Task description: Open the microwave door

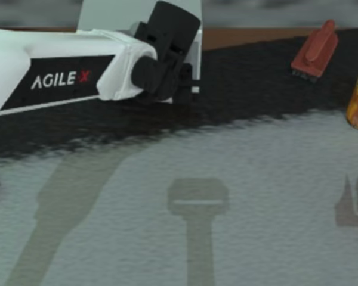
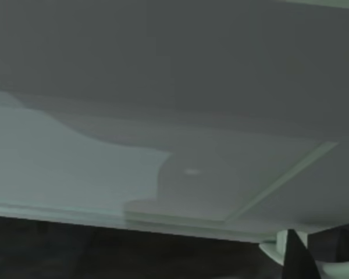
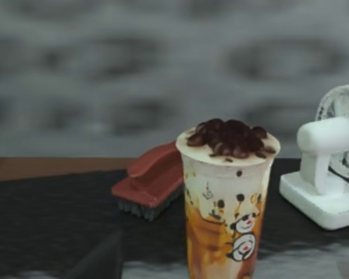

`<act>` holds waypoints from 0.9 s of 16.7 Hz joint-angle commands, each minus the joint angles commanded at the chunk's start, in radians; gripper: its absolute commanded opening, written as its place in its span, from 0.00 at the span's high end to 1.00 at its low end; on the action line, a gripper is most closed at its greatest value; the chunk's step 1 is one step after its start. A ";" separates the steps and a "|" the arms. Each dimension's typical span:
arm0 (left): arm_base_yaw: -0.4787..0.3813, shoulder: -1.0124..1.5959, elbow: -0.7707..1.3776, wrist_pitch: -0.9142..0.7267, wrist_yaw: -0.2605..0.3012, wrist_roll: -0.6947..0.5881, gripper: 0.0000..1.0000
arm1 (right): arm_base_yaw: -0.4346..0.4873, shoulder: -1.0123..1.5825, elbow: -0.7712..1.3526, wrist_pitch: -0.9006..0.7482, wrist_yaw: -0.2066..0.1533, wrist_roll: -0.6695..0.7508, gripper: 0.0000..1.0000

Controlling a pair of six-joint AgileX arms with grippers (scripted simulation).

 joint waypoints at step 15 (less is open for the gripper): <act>0.010 -0.041 -0.065 0.038 0.043 0.056 1.00 | 0.000 0.000 0.000 0.000 0.000 0.000 0.00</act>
